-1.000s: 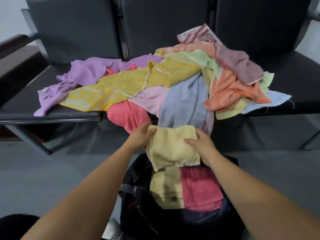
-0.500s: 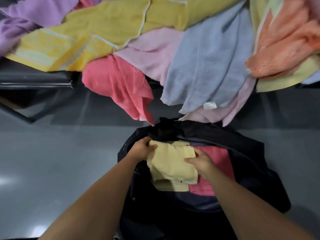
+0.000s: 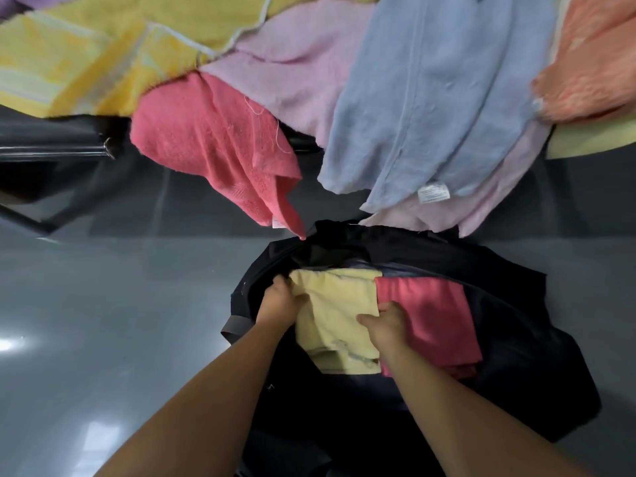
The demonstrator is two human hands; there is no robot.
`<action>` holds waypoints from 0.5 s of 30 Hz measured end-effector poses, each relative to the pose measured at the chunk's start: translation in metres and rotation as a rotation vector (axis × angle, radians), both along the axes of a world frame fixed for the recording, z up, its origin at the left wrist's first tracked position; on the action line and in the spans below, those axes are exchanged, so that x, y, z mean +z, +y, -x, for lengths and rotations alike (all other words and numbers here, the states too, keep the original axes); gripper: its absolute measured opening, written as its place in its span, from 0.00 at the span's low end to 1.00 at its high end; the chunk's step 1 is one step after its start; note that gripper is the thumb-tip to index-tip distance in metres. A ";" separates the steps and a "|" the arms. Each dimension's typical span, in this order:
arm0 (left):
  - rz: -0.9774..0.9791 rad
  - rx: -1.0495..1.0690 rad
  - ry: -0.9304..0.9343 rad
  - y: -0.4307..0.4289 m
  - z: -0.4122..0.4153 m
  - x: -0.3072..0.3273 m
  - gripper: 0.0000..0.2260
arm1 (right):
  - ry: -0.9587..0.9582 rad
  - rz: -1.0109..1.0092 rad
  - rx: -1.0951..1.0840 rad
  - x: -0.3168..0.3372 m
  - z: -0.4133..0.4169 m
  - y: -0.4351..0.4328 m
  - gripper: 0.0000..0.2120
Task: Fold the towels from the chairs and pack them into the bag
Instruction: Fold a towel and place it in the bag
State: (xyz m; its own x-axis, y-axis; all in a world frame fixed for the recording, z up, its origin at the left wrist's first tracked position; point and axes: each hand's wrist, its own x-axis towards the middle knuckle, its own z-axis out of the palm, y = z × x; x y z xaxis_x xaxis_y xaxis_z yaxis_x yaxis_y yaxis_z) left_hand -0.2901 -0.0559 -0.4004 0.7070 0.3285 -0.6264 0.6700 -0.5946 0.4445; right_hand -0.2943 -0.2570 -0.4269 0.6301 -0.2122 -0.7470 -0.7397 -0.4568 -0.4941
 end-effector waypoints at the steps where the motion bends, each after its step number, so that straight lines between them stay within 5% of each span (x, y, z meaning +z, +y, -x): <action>1: -0.009 -0.024 0.000 0.001 0.000 0.004 0.24 | -0.006 0.006 0.012 0.003 0.001 -0.002 0.23; 6: -0.081 -0.284 0.156 0.001 0.003 0.042 0.31 | -0.002 0.116 0.233 0.051 -0.010 -0.015 0.10; 12: -0.068 -0.570 -0.004 0.006 -0.038 0.160 0.12 | -0.209 0.032 0.407 0.158 -0.065 -0.011 0.15; 15: 0.014 -0.595 -0.160 0.011 -0.059 0.239 0.08 | -0.265 -0.073 0.461 0.235 -0.085 -0.008 0.08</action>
State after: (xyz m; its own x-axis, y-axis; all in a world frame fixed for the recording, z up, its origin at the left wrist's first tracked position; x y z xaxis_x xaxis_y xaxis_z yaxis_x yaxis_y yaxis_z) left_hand -0.2310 -0.0450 -0.1610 0.8522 -0.1589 -0.4984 0.1492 -0.8394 0.5227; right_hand -0.2094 -0.2654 -0.1922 0.8148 0.1774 -0.5520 -0.3160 -0.6624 -0.6792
